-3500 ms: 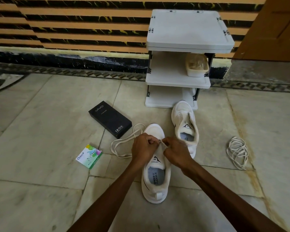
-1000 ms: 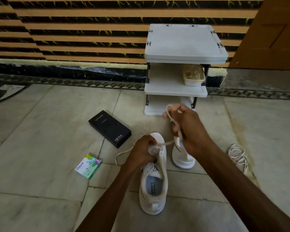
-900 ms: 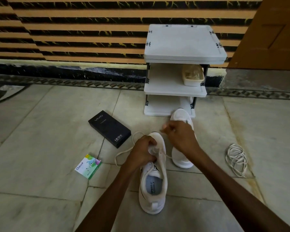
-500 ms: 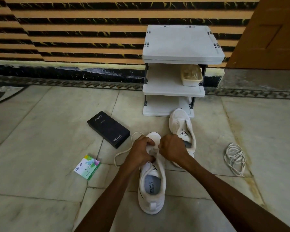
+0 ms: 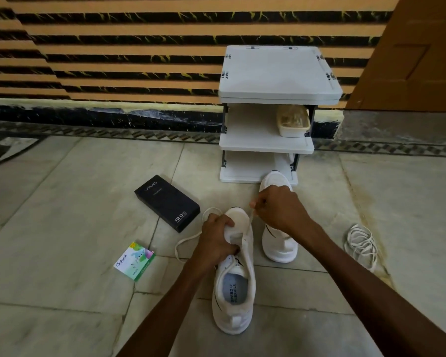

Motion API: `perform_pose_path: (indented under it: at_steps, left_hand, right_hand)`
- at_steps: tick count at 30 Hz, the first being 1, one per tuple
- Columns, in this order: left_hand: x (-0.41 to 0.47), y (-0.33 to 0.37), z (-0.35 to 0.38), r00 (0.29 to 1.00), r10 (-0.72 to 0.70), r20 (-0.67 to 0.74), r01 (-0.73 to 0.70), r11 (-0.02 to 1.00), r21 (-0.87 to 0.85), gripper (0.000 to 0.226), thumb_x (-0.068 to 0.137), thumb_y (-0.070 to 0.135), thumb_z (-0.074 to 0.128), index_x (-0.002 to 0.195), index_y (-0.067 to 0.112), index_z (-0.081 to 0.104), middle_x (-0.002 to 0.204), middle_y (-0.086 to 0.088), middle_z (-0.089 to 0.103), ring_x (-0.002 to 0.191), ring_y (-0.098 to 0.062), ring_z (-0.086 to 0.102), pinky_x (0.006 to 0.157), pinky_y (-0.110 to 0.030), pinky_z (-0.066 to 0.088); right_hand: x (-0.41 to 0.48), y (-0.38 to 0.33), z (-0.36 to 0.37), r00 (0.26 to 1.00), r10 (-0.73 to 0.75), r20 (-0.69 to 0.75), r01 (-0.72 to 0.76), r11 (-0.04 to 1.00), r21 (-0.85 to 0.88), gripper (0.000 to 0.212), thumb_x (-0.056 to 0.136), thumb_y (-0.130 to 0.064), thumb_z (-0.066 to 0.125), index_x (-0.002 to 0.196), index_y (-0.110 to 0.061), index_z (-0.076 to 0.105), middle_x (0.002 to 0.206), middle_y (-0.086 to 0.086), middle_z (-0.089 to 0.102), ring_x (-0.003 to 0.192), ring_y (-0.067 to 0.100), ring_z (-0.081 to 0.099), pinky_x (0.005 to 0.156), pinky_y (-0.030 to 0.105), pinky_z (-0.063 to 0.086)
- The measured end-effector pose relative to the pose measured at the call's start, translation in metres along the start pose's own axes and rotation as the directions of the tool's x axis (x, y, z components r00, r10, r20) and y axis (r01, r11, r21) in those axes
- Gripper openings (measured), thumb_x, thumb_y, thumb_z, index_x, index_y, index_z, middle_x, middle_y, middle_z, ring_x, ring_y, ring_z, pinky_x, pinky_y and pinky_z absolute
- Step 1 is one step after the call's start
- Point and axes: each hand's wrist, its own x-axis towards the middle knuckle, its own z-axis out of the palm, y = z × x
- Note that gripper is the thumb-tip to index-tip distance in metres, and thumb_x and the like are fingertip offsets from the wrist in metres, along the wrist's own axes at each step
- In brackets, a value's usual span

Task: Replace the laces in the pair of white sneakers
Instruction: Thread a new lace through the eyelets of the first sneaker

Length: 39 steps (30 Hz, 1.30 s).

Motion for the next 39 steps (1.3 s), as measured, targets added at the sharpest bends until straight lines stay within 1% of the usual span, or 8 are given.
perform_pose_path:
  at_steps: [7,10,15,23,26,29,31,39]
  left_hand:
    - [-0.012,0.004,-0.005,0.998,-0.05,0.048,0.036,0.966,0.256,0.047,0.093,0.045,0.054,0.133,0.027,0.037,0.115,-0.004,0.063,0.101,-0.023,0.063,0.088,-0.035,0.046]
    - [-0.012,0.017,-0.014,0.994,-0.049,0.099,0.037,0.992,0.119,0.035,0.096,0.026,0.051,0.131,0.027,0.047,0.11,-0.008,0.066,0.093,-0.022,0.065,0.08,-0.031,0.051]
    - [-0.008,0.047,-0.052,0.969,-0.113,0.218,0.194,0.898,-0.396,0.028,0.095,0.006,0.046,0.105,0.019,0.068,0.072,0.0,0.059,0.059,-0.008,0.053,0.058,-0.022,0.044]
    - [-0.011,0.11,-0.142,0.99,0.055,0.132,0.041,0.779,-0.626,0.029,0.1,0.01,0.045,0.105,0.021,0.072,0.058,0.004,0.052,0.052,-0.005,0.043,0.053,-0.019,0.035]
    - [-0.013,0.136,-0.176,0.993,0.092,0.068,-0.027,0.767,-0.641,0.025,0.102,0.017,0.047,0.103,0.02,0.072,0.059,0.005,0.053,0.053,-0.005,0.043,0.053,-0.018,0.034]
    - [-0.018,0.158,-0.201,0.991,0.129,0.024,-0.081,0.749,-0.658,0.022,0.102,0.018,0.047,0.103,0.014,0.069,0.063,0.004,0.056,0.056,-0.005,0.046,0.055,-0.018,0.036]
    - [-0.021,0.172,-0.215,0.99,0.144,-0.003,-0.11,0.738,-0.666,0.022,0.102,0.016,0.047,0.102,0.011,0.068,0.067,0.002,0.058,0.059,-0.006,0.049,0.057,-0.018,0.039]
    - [-0.033,0.226,-0.27,0.973,0.22,-0.067,-0.204,0.69,-0.694,0.021,0.101,0.007,0.047,0.102,0.005,0.068,0.078,-0.002,0.068,0.068,-0.007,0.063,0.062,-0.017,0.051]
  right_hand:
    - [-0.009,-0.008,-0.03,0.894,-0.03,-0.447,-0.05,0.985,-0.165,0.052,0.103,-0.044,0.033,0.065,-0.015,0.054,0.063,0.004,0.054,0.062,0.026,0.059,0.058,0.029,0.039]
    - [-0.005,-0.011,-0.041,0.961,0.058,-0.272,-0.021,0.99,0.138,0.056,0.101,-0.051,0.033,0.072,-0.016,0.066,0.074,0.002,0.065,0.071,0.022,0.061,0.067,0.031,0.047]
    - [-0.002,-0.011,-0.062,0.975,-0.021,0.222,-0.149,0.677,0.721,0.034,0.103,-0.027,0.044,0.097,-0.003,0.067,0.071,0.003,0.055,0.061,0.012,0.045,0.056,0.023,0.037]
    - [0.0,-0.027,-0.097,0.995,-0.069,0.073,-0.024,0.542,0.84,0.014,0.091,-0.006,0.064,0.102,-0.002,0.057,0.077,0.022,0.072,0.063,0.024,0.07,0.057,0.029,0.058]
    - [0.002,-0.04,-0.119,0.979,-0.202,-0.028,0.139,0.561,0.816,0.024,0.091,-0.005,0.063,0.106,-0.006,0.044,0.074,0.021,0.071,0.063,0.031,0.07,0.054,0.029,0.056]
    - [0.002,-0.054,-0.133,0.913,-0.323,-0.249,0.403,0.624,0.669,0.004,0.097,-0.007,0.055,0.094,-0.005,0.053,0.067,0.015,0.069,0.055,0.029,0.069,0.048,0.03,0.055]
    - [0.002,-0.062,-0.143,0.852,-0.337,-0.401,0.517,0.658,0.547,0.017,0.099,-0.016,0.054,0.086,-0.008,0.06,0.063,0.008,0.068,0.05,0.022,0.068,0.047,0.028,0.054]
    - [-0.001,-0.091,-0.207,0.781,-0.291,-0.552,0.561,0.715,0.417,0.01,0.089,-0.02,0.069,0.081,-0.014,0.071,0.063,-0.001,0.071,0.054,0.011,0.069,0.052,0.02,0.055]
